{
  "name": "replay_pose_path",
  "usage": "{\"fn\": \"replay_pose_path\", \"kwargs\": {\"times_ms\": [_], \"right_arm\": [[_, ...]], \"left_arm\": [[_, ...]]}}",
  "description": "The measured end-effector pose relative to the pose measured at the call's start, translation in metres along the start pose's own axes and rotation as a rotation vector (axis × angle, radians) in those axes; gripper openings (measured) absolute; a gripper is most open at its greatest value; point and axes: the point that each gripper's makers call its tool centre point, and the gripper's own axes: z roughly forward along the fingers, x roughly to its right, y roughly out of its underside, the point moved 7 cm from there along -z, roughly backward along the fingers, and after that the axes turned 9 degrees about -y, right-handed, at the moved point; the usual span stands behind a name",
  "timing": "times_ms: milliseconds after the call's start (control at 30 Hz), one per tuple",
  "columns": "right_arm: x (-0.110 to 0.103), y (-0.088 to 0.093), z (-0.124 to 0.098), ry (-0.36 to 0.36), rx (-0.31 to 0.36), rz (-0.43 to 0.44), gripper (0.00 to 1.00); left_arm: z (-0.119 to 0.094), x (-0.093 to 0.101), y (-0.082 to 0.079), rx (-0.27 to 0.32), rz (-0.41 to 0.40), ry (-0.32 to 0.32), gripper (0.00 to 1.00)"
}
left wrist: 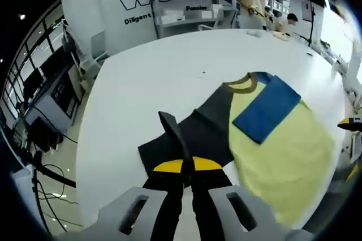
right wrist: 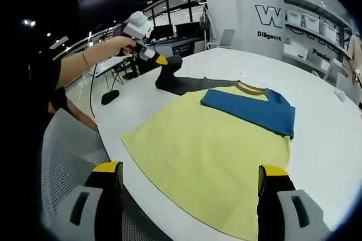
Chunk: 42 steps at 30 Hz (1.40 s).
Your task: Fold the garment on the visible template until the final outline fits inside the template.
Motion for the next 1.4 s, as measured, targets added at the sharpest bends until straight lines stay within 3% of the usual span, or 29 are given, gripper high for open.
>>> {"fn": "replay_pose_path", "kwargs": {"times_ms": [133, 333, 400, 500, 733, 767, 833, 933, 1333, 1400], "right_arm": [[0.001, 0.001, -0.002, 0.004, -0.001, 0.001, 0.99], [0.001, 0.002, -0.002, 0.005, 0.000, 0.003, 0.99], [0.002, 0.002, -0.003, 0.008, 0.000, 0.004, 0.99], [0.003, 0.004, -0.005, 0.014, 0.002, 0.009, 0.99], [0.004, 0.004, -0.006, 0.024, 0.007, 0.016, 0.99], [0.004, 0.004, -0.006, 0.024, 0.007, 0.016, 0.99], [0.004, 0.004, -0.005, 0.025, -0.001, 0.014, 0.99], [0.003, 0.005, -0.004, 0.022, -0.009, 0.010, 0.99], [0.000, 0.011, -0.002, 0.012, -0.027, 0.011, 0.99], [0.001, 0.011, -0.003, 0.017, -0.029, 0.011, 0.99]], "left_arm": [[-0.002, 0.030, -0.027, 0.039, 0.025, 0.067, 0.07], [-0.002, 0.050, -0.046, 0.060, 0.032, 0.114, 0.07], [-0.002, 0.071, -0.064, 0.080, 0.044, 0.159, 0.07], [-0.003, 0.088, -0.078, 0.097, 0.046, 0.190, 0.07], [-0.004, 0.129, -0.098, 0.124, 0.057, 0.272, 0.07], [-0.004, 0.137, -0.101, 0.127, 0.031, 0.298, 0.07], [-0.006, 0.150, -0.103, 0.133, -0.010, 0.354, 0.07], [-0.002, 0.162, -0.105, 0.127, -0.044, 0.367, 0.07], [-0.003, 0.210, -0.113, 0.147, -0.076, 0.455, 0.07], [-0.003, 0.218, -0.114, 0.152, -0.052, 0.467, 0.07]]}}
